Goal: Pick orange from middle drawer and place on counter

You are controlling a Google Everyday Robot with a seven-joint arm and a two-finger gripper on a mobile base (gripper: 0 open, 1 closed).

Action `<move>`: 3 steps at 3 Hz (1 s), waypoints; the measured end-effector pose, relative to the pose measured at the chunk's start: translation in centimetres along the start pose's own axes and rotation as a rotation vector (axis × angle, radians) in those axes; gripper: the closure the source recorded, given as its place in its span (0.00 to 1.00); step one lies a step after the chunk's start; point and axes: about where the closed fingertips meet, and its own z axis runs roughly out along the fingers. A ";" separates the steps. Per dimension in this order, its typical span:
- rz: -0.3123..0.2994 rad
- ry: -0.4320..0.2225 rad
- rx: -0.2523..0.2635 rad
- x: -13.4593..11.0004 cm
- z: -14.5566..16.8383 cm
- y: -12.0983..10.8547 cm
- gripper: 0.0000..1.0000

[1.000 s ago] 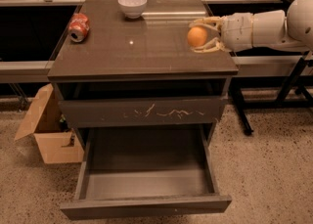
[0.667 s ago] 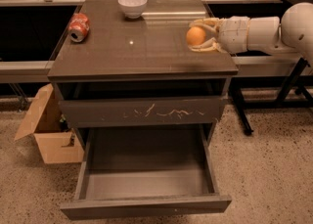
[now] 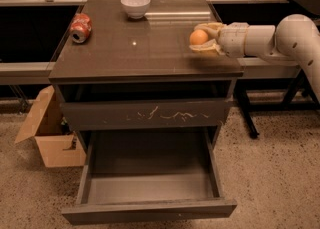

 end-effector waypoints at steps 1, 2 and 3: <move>0.098 0.049 -0.039 2.5 1.2 -0.8 0.96; 0.138 0.084 -0.065 3.7 1.5 -1.1 0.73; 0.154 0.108 -0.080 4.3 1.5 -1.4 0.50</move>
Offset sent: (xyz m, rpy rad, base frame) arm 0.0435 -0.0236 -0.0323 -0.0360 0.2345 -0.0506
